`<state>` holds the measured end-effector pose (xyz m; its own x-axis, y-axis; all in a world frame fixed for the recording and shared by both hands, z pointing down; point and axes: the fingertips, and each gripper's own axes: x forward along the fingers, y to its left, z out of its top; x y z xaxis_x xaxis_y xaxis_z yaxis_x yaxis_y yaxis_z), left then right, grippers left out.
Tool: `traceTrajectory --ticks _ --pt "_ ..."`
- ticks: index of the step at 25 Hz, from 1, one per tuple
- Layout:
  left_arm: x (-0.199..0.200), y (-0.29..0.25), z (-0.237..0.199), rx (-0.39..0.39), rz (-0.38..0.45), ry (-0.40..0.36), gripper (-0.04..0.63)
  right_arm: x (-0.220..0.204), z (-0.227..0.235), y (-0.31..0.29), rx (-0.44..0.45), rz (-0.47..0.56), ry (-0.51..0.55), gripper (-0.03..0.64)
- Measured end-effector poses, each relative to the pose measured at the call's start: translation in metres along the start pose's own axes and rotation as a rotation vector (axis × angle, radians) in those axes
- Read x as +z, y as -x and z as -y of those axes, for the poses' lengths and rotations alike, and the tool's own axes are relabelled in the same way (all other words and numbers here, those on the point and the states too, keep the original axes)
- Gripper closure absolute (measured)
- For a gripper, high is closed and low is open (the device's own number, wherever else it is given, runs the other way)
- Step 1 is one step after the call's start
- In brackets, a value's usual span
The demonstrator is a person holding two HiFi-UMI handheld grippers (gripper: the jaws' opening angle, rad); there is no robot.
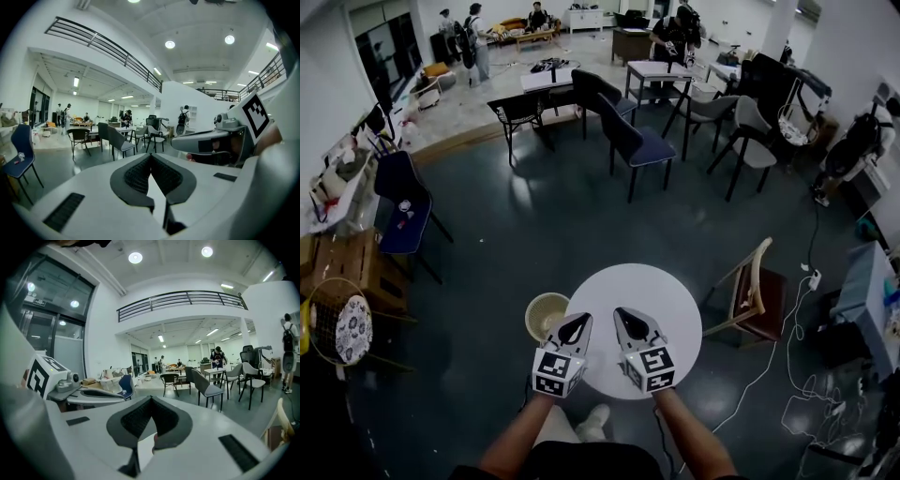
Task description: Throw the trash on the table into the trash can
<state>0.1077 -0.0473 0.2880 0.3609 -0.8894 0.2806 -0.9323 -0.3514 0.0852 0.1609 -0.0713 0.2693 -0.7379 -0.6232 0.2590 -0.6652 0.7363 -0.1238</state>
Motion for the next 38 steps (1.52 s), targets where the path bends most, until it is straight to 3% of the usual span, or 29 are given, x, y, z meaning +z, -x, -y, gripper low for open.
traceTrajectory --ticks 15,26,31,38 --pt "0.053 0.078 -0.002 0.031 0.066 -0.050 0.580 0.050 -0.057 0.025 0.027 0.097 0.007 0.604" --pt "0.051 0.189 -0.008 -0.006 0.100 -0.060 0.580 0.069 -0.163 0.061 -0.012 0.145 0.018 0.604" --pt "0.056 0.246 -0.008 -0.014 0.130 -0.020 0.580 0.079 -0.214 0.086 -0.018 0.181 0.015 0.604" --pt "0.055 0.317 -0.008 -0.005 0.163 -0.060 0.580 0.087 -0.283 0.111 -0.015 0.200 0.077 0.604"
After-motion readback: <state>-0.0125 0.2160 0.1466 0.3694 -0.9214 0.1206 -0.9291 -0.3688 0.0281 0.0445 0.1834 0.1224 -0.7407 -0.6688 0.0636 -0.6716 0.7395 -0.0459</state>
